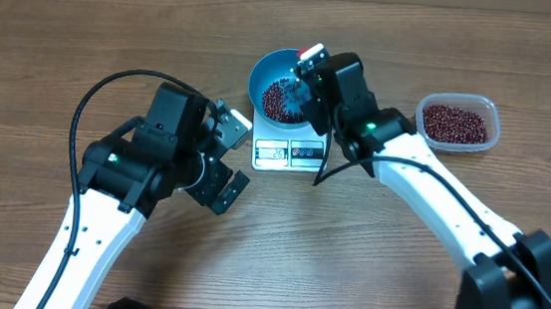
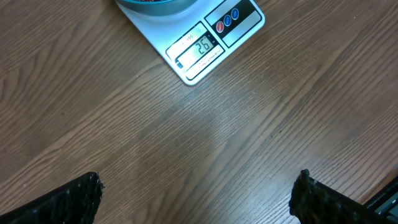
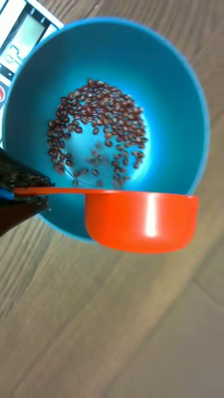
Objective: Scoop item into bowl and weigh 150g on scale
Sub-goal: 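Carry the empty red cup back toward the bean tub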
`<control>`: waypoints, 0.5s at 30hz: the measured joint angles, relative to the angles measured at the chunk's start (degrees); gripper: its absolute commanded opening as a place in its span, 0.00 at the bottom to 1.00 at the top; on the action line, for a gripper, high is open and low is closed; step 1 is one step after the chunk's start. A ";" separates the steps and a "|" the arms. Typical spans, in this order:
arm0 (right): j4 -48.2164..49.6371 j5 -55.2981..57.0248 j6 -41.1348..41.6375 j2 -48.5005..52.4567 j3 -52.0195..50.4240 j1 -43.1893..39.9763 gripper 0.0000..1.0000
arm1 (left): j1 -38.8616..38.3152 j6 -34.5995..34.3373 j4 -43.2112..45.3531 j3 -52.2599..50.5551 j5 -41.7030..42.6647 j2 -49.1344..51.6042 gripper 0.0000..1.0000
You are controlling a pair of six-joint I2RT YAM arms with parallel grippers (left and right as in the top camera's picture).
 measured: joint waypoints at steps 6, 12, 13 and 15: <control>-2.03 0.22 0.13 -1.64 0.00 0.00 0.04 | 0.00 0.00 0.02 0.00 0.00 0.00 1.00; -3.17 -0.90 2.10 -3.85 0.00 0.00 0.04 | 0.00 0.00 0.00 0.00 0.00 0.00 1.00; -3.69 -1.16 2.27 -4.74 0.00 0.00 0.04 | 0.00 0.00 0.00 0.00 0.00 0.00 1.00; -5.42 -1.66 2.62 -7.30 0.00 -0.02 0.04 | 0.00 0.00 0.00 0.00 0.00 0.00 1.00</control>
